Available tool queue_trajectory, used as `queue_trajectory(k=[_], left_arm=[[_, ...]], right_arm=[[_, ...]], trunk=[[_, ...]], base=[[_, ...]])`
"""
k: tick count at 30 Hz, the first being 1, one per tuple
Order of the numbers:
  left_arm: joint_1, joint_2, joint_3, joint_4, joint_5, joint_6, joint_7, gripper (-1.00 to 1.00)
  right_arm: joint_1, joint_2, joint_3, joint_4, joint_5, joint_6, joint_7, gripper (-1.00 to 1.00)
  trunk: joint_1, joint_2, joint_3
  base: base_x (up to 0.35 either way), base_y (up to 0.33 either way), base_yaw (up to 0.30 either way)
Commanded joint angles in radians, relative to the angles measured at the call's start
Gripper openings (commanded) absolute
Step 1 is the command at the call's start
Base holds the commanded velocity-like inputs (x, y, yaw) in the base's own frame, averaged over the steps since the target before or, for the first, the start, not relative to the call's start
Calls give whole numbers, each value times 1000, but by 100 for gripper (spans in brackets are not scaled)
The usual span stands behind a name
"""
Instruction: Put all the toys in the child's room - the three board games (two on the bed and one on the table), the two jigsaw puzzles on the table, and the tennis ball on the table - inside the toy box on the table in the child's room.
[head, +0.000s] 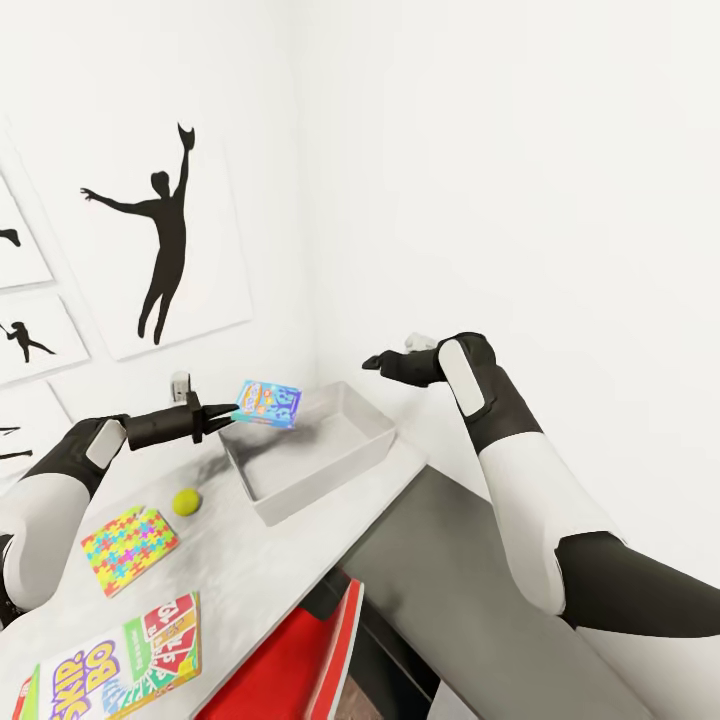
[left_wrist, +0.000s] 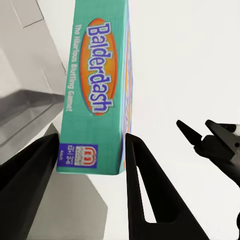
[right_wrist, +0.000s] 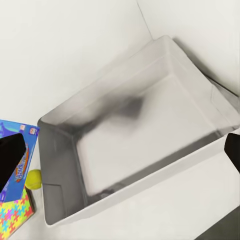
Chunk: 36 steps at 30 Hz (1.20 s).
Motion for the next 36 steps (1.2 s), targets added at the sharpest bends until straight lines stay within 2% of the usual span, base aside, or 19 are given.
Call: queue_trajectory(k=[1,7,10,12,19,26,32,36], left_arm=[[-1,0,5,-1,-3,3,0,-100],[-2,-4,5,-11,-4,3,8,-100],[-3,-18,4,-26,-4,2,57,-100],[-7,-29,4,-32,-3,-1,118,-100],[-48,-104,4,-38,1,-43,273,-100],[-105,-182,4,-38,1,-88,474,-100],[-141,-223,4,-35,4,-139,584,-100],[-161,-260,3,-33,3,-176,651,-100]], right_arm=[[-1,0,1,-3,-5,5,-5,100],[-1,0,6,-6,-3,4,-6,100],[-1,0,8,-27,5,7,-6,100],[-1,0,10,-53,7,13,-7,100],[-2,0,13,-127,8,58,-16,100],[-2,0,13,-163,4,68,-35,100],[-2,0,16,-187,3,66,-37,100],[-2,0,63,-226,-1,66,-37,100]], trunk=[[1,-2,-2],[1,-2,-2],[1,-2,-2],[1,-2,-2],[1,-2,-2],[1,-2,-2],[1,-2,-2],[1,-2,-2]], base=[[0,0,0],[0,0,0],[0,0,0],[0,0,0],[0,0,0],[0,0,0],[0,0,0],[0,0,0]])
